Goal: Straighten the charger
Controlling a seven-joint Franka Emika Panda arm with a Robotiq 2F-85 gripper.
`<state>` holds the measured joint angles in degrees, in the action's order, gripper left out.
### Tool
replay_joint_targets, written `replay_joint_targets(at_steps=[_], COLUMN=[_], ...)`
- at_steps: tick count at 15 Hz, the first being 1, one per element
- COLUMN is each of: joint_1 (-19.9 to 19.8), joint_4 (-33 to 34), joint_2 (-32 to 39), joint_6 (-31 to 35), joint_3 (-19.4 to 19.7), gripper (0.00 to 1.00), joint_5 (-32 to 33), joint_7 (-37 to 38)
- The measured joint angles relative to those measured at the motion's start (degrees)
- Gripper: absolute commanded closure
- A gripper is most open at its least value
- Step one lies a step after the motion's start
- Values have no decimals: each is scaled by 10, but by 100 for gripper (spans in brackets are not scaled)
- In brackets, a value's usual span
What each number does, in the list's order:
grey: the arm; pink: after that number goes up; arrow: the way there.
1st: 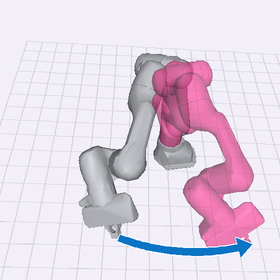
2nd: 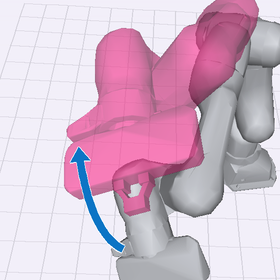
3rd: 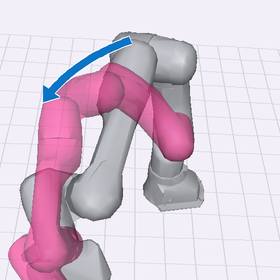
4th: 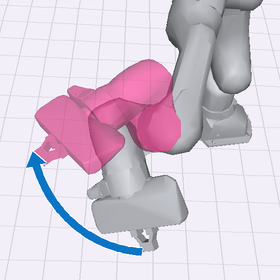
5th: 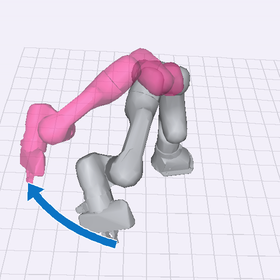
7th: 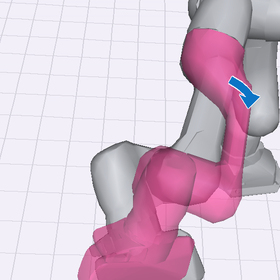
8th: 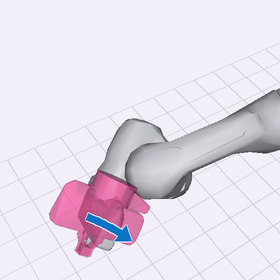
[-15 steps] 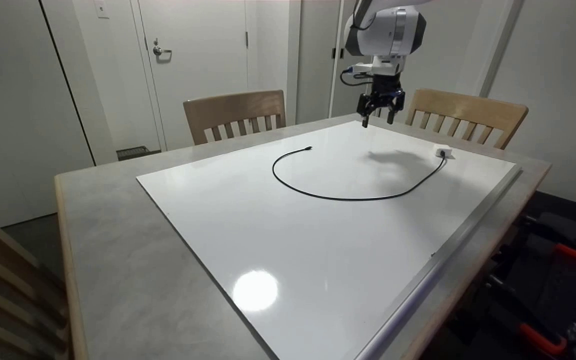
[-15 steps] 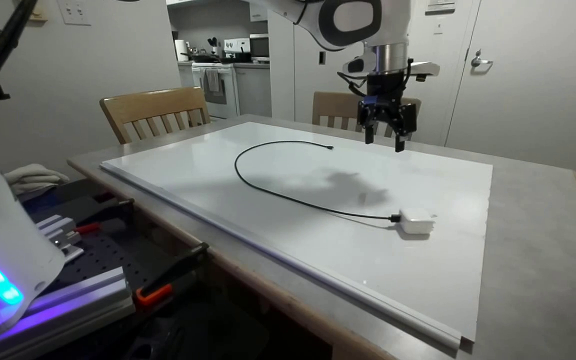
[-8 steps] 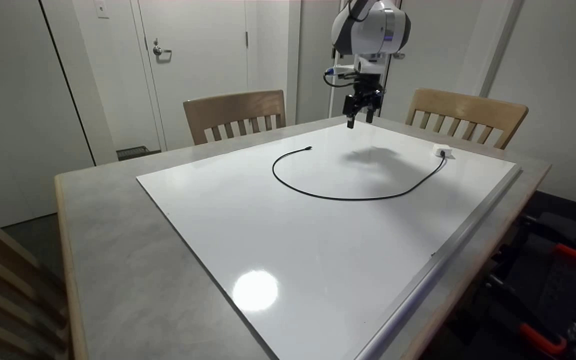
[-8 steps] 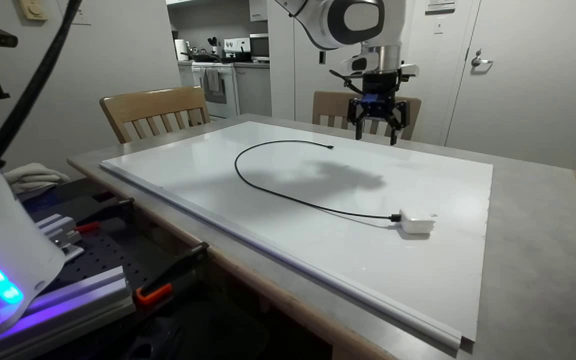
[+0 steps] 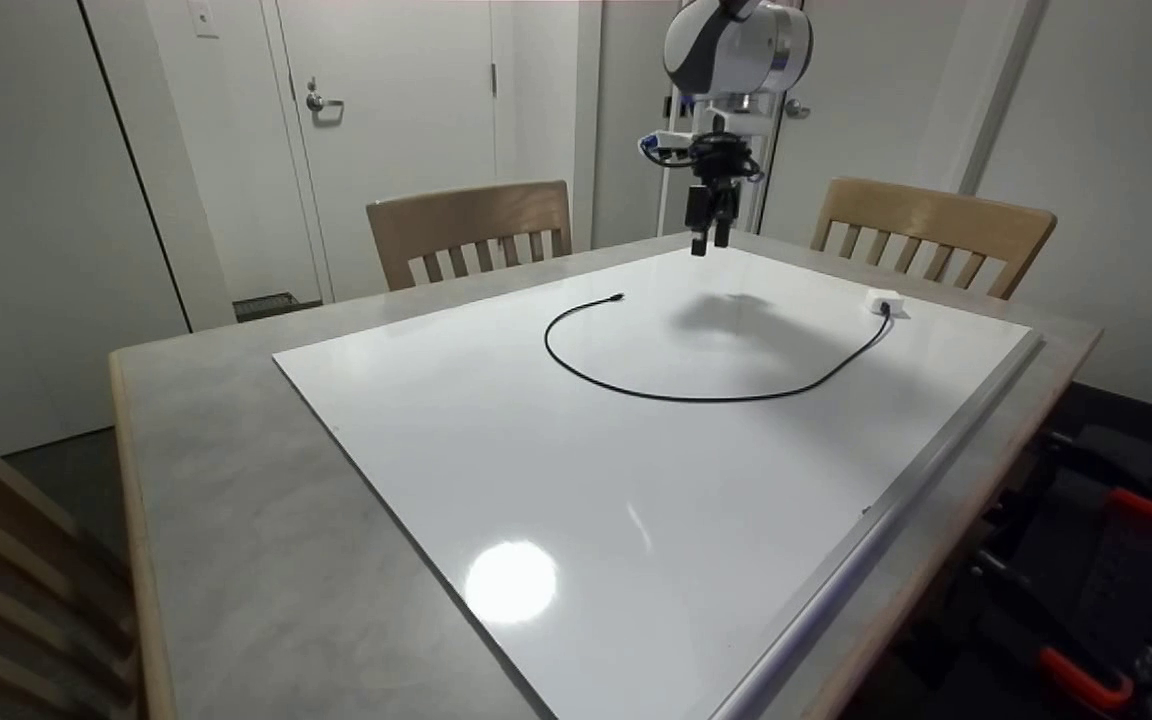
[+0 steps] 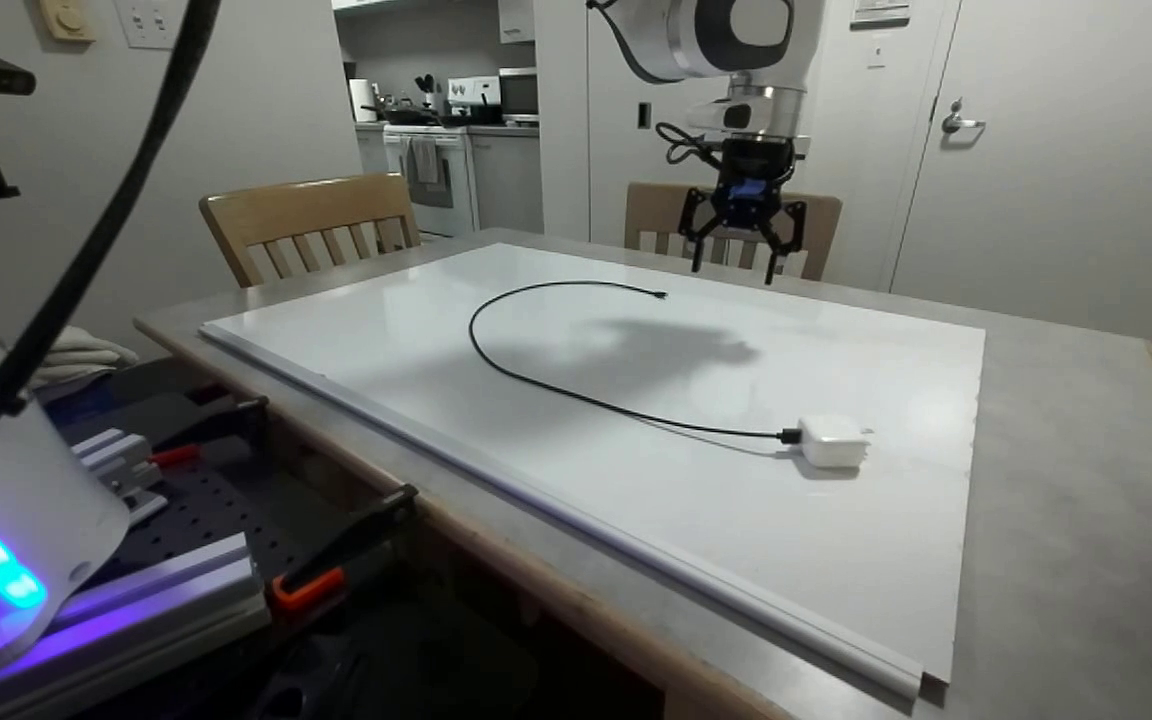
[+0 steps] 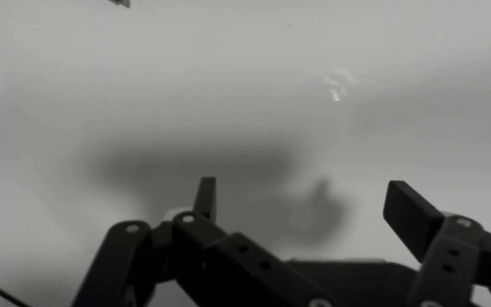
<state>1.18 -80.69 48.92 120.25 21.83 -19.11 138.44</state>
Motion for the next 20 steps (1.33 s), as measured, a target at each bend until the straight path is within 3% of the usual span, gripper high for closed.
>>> replay_joint_targets(at_steps=[7,11,16,20], joint_1=[-27,-47,-46,-48], joint_4=[12,20,46,83], joint_2=[0,0,8,35], joint_6=[-11,-9,-15,-9], joint_3=[-44,-87,-105,-135], gripper=[0,0,0,0], joint_5=[39,46,59,72], joint_7=[-8,-53,-48,-128])
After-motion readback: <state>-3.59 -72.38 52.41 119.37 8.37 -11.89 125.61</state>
